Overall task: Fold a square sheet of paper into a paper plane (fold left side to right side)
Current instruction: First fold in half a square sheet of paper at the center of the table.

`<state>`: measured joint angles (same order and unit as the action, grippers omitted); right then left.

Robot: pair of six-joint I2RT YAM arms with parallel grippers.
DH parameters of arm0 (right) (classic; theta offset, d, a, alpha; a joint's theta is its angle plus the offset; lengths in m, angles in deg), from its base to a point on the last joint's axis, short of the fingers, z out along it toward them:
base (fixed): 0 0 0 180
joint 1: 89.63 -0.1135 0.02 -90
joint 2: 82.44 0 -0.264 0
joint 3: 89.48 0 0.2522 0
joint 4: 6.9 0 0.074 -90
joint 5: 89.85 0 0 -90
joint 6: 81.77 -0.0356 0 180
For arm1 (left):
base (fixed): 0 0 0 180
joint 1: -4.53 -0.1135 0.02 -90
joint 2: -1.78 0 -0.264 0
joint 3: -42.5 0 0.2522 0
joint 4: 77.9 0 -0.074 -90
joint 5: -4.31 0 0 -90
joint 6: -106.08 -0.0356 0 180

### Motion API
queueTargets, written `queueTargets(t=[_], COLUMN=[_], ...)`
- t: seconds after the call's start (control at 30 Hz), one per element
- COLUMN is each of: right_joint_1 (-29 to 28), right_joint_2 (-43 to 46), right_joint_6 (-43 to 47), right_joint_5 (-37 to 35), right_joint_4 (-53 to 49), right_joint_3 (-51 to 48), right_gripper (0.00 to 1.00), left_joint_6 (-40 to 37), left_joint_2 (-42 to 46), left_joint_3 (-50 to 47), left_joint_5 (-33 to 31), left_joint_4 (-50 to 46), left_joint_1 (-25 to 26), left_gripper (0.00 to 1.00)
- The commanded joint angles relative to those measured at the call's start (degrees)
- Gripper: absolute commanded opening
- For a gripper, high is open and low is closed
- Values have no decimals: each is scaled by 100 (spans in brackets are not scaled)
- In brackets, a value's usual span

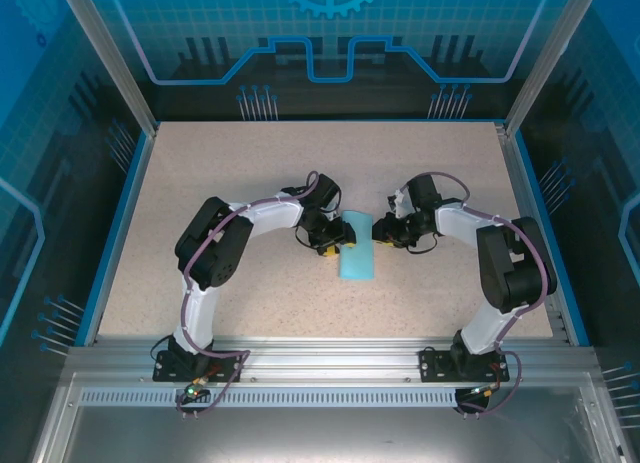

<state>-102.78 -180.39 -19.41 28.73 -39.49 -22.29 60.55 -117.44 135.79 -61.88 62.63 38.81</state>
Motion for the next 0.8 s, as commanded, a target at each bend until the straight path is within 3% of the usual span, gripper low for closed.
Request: queueTargets(t=[0.0,0.77], right_joint_1=[-47,1], right_joint_2=[-25,513], right_joint_6=[-30,-71], right_joint_5=[63,-165], right_joint_4=[-111,-273], right_joint_3=[-8,-92], right_gripper=[27,23], left_joint_6=[-145,-130], left_joint_2=[-455,-585], left_joint_3=[8,116], left_joint_5=[-126,-123], left_joint_4=[-21,-92], left_joint_1=[142,184], left_gripper=[52,52])
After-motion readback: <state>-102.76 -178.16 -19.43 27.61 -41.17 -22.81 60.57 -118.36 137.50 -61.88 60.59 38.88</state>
